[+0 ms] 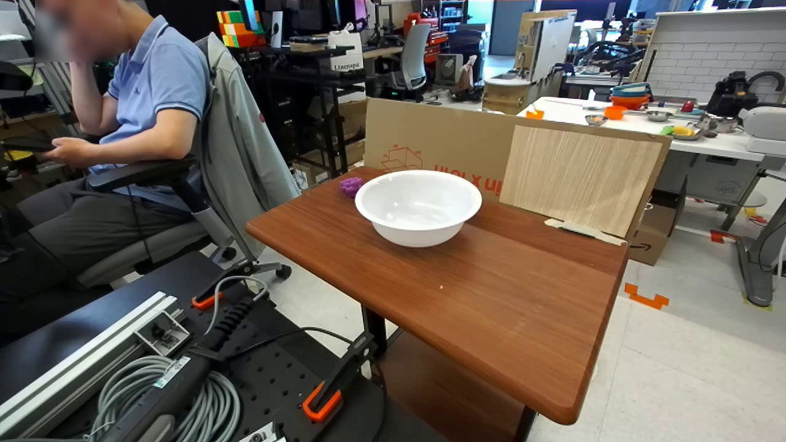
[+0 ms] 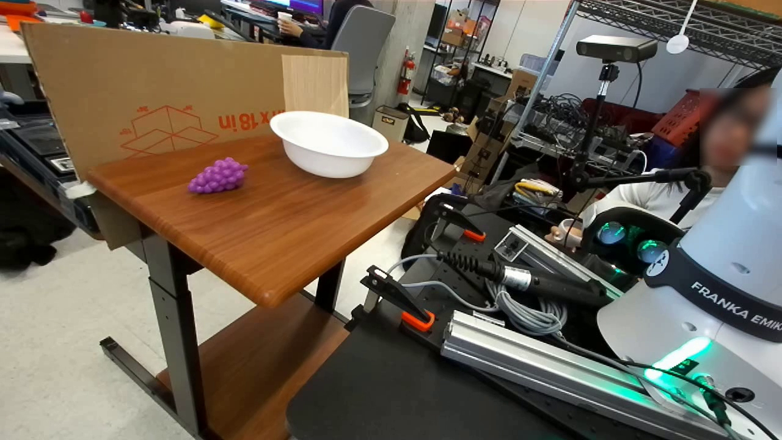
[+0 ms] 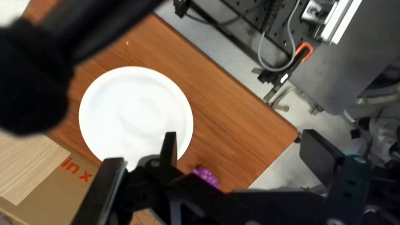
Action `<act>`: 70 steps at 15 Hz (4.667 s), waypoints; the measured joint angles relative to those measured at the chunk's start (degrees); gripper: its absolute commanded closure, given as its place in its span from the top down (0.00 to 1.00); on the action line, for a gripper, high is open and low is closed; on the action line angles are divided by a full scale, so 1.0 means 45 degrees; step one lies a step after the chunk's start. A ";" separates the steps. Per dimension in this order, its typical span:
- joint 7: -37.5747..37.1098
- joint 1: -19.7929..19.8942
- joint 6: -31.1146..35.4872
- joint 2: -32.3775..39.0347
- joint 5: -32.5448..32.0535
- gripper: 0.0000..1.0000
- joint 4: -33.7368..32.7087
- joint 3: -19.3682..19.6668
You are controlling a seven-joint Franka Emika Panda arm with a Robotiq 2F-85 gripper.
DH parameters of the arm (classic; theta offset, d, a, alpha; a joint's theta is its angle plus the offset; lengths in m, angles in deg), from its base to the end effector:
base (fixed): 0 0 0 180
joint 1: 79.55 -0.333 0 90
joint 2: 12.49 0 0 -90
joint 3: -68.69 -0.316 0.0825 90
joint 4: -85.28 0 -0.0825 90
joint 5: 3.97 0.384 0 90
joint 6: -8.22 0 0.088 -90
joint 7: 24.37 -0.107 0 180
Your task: Put the purple grapes inside the white basin
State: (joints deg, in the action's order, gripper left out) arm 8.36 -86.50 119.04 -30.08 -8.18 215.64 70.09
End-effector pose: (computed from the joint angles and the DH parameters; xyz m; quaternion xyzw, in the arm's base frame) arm 0.4520 0.0383 0.4768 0.9394 0.3411 -0.0237 0.0256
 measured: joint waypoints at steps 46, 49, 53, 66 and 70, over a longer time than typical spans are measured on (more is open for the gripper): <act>0.1757 -0.0906 0.2388 1.1862 -0.3010 1.00 -0.6760 -0.1652; 0.0882 -0.1028 0.2624 1.2404 -0.3461 1.00 -0.7388 -0.1651; 0.0154 -0.1026 0.2628 1.3078 -0.3589 1.00 -0.8056 -0.1586; -0.0519 -0.0868 0.2626 1.3771 -0.3437 0.21 -0.8786 -0.1685; -0.0583 -0.0166 0.3563 1.2079 -0.2940 0.21 -0.7181 -0.1977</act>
State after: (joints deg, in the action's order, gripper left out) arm 5.74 -87.25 135.07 24.27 -21.41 183.33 61.19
